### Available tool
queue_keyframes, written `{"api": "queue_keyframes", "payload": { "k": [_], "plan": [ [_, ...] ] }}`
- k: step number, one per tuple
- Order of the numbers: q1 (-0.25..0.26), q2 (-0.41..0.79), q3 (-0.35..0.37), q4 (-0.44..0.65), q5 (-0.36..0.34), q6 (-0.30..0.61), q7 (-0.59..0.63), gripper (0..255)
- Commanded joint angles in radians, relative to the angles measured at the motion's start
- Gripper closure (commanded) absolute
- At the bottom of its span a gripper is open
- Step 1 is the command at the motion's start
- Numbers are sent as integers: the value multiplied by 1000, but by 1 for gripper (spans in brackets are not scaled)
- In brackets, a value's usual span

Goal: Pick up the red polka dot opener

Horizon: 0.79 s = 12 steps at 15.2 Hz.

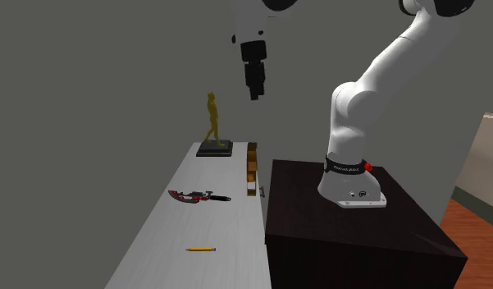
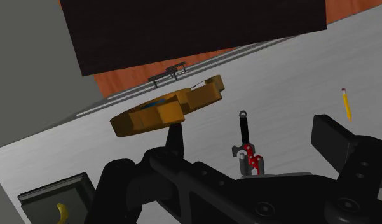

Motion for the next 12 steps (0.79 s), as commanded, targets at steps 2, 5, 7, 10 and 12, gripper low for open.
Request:
{"api": "queue_keyframes", "payload": {
  "k": [2, 5, 7, 10, 12],
  "plan": [
    [2, 76, 21, -40, 8, 128, 19, 0],
    [3, 164, 40, -65, 11, 249, 39, 0],
    [2, 230, 53, -74, 11, 330, 52, 0],
    [-1, 340, 71, -74, 5, 448, 76, 0],
    [-5, 419, 83, -66, -4, 524, 93, 0]
  ]
}}
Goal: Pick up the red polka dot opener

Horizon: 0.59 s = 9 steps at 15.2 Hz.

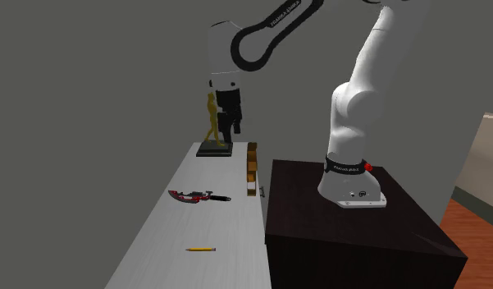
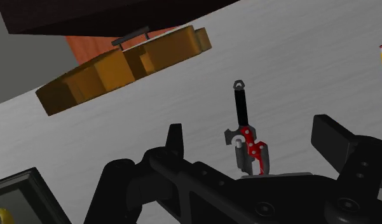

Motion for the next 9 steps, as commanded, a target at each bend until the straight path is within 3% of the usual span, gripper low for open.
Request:
{"api": "queue_keyframes", "payload": {
  "k": [1, 9],
  "plan": [
    [-2, 86, 15, 19, -10, 74, 23, 0],
    [-12, 427, 37, 127, -112, 322, 133, 0]
  ]
}}
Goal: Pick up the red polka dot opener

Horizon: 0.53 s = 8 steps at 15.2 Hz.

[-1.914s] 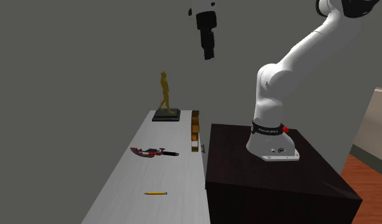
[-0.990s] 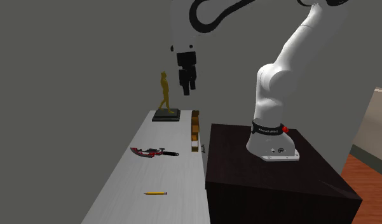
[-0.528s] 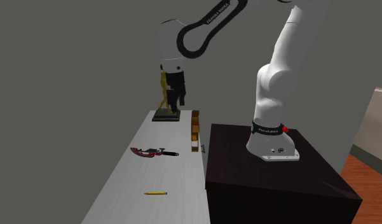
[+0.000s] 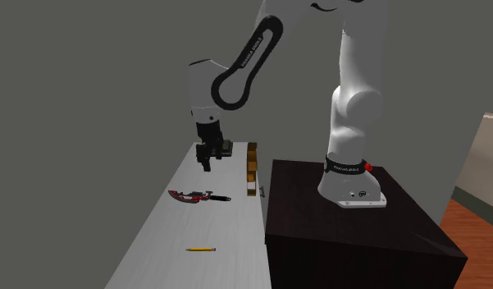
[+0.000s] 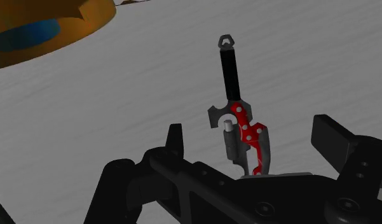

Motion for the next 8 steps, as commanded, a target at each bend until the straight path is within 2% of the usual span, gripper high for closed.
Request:
{"api": "queue_keyframes", "payload": {
  "k": [1, 8],
  "plan": [
    [1, 78, -3, 31, -32, 50, 29, 0],
    [46, 372, -51, 212, -145, 174, 133, 0]
  ]
}}
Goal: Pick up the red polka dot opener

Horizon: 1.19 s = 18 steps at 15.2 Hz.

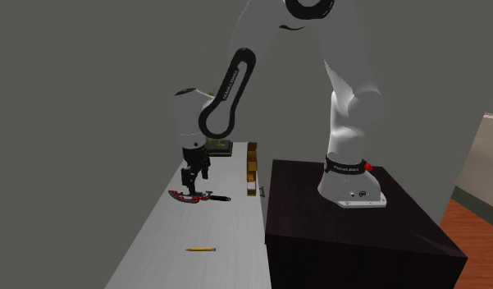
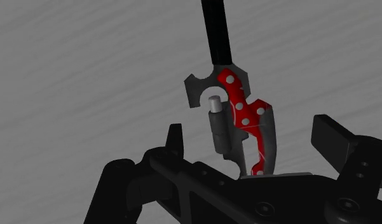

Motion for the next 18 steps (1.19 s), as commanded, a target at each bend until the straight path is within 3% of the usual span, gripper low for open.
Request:
{"api": "queue_keyframes", "payload": {
  "k": [1, 10, 11, 18],
  "plan": [
    [12, 56, -11, 42, -17, 16, 17, 0],
    [32, 157, -38, 67, -47, 93, 42, 0],
    [32, 157, -38, 67, -47, 92, 42, 255],
    [33, 156, -38, 64, -48, 95, 43, 255]
  ]
}}
